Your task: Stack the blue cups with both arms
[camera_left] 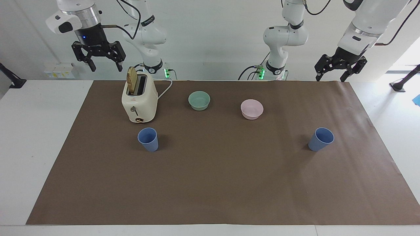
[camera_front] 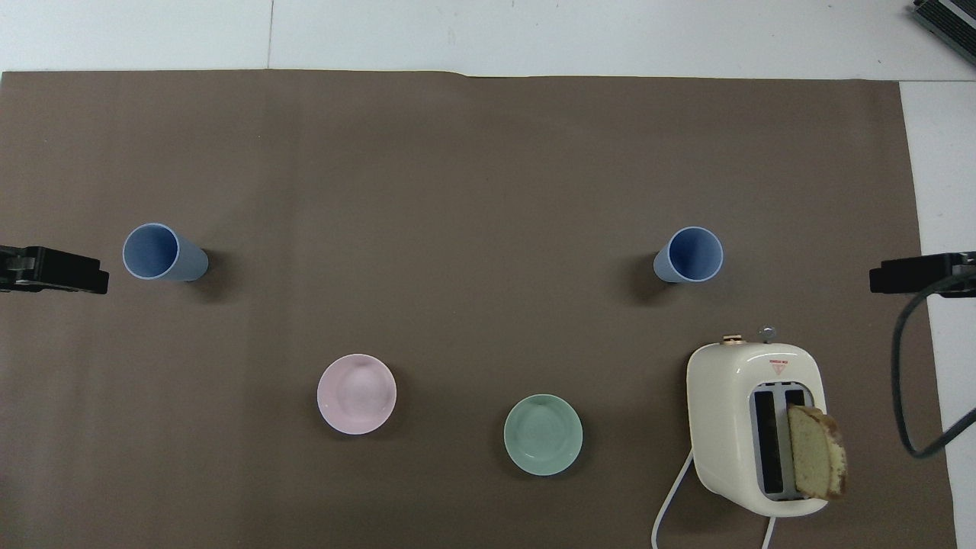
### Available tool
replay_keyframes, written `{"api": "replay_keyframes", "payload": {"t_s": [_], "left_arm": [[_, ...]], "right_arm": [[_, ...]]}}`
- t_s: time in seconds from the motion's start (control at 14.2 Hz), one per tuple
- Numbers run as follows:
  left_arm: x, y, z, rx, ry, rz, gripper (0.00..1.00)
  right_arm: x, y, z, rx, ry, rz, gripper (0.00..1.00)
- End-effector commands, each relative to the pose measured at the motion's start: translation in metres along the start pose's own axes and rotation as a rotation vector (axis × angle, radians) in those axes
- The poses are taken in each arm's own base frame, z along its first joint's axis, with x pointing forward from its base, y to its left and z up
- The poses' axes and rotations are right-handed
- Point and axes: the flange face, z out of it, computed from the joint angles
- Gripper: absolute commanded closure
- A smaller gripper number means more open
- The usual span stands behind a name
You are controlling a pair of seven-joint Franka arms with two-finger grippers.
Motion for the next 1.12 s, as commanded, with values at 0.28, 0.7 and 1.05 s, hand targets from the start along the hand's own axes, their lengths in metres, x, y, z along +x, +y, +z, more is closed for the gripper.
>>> {"api": "replay_keyframes", "payload": {"t_s": [0.28, 0.7, 1.05], "left_arm": [[-0.008, -0.001, -0.003, -0.004, -0.008, 0.002, 0.00], [0.000, -0.023, 0.011, -0.004, -0.002, -0.034, 0.00], [0.028, -0.075, 0.073, 0.002, 0.046, -0.120, 0.00]], "right_arm": [[-0.001, 0.002, -0.003, 0.014, -0.004, 0.014, 0.00], [-0.001, 0.002, -0.003, 0.014, -0.004, 0.013, 0.00], [-0.001, 0.002, -0.003, 0.014, -0.004, 0.014, 0.00]]}}
